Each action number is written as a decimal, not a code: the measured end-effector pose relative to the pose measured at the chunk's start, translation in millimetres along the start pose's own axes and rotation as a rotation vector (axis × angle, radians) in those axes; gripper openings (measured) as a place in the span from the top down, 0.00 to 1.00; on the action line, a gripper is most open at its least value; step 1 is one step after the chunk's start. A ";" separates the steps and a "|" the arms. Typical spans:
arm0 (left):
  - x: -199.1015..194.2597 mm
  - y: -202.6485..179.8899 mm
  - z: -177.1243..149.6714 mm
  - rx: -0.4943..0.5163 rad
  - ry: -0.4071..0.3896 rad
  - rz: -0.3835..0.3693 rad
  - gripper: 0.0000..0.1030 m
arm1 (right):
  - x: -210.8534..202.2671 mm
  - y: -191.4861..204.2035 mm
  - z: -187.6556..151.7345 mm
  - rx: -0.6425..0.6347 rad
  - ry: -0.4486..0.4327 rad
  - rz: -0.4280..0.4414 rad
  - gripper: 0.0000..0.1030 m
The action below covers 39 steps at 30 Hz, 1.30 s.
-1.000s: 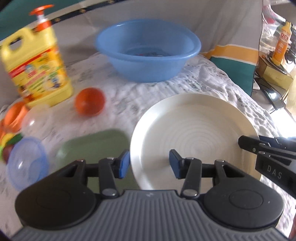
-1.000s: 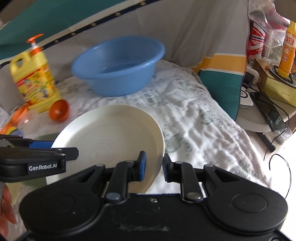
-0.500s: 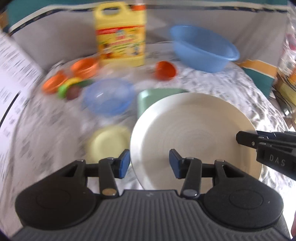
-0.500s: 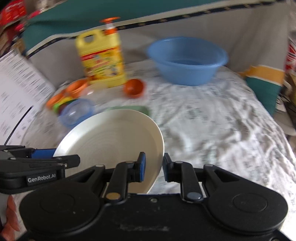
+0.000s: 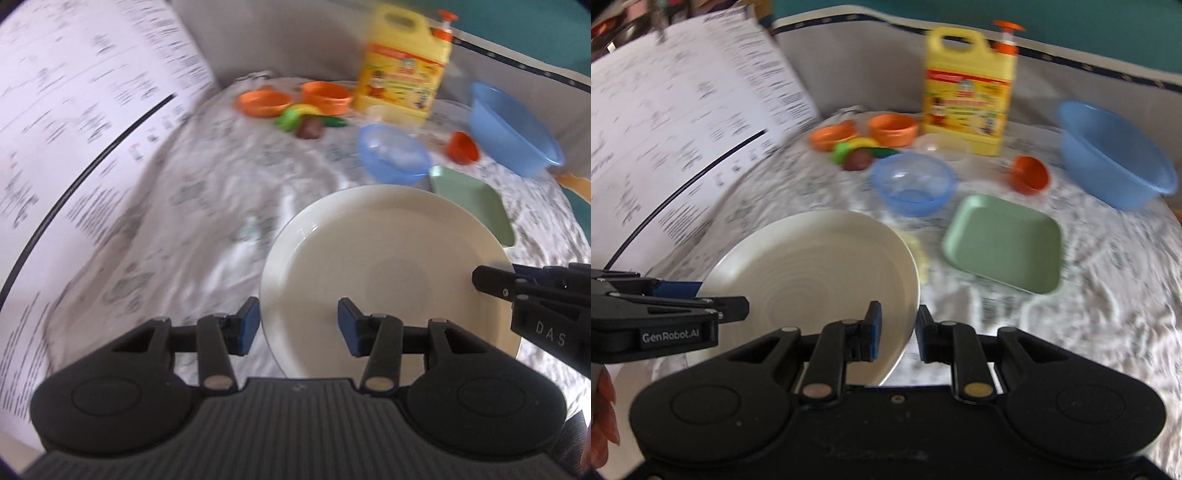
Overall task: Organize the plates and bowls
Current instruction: 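Carry the white plate toward the instruction sheet and set it down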
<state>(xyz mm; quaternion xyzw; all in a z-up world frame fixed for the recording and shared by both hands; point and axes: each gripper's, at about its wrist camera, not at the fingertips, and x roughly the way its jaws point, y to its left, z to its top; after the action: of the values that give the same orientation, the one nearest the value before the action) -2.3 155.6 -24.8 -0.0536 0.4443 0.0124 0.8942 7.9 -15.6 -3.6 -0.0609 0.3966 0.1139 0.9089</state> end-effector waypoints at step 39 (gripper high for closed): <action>29.4 39.1 -26.4 -0.015 0.059 0.056 0.48 | 45.0 38.7 -27.3 -0.053 0.163 0.080 0.68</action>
<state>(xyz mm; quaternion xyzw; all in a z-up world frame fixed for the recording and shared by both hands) -8.2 190.9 -67.4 -0.0483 0.4715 0.0395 0.8796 8.4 23.5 -56.0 -0.0780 0.4682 0.1550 0.8664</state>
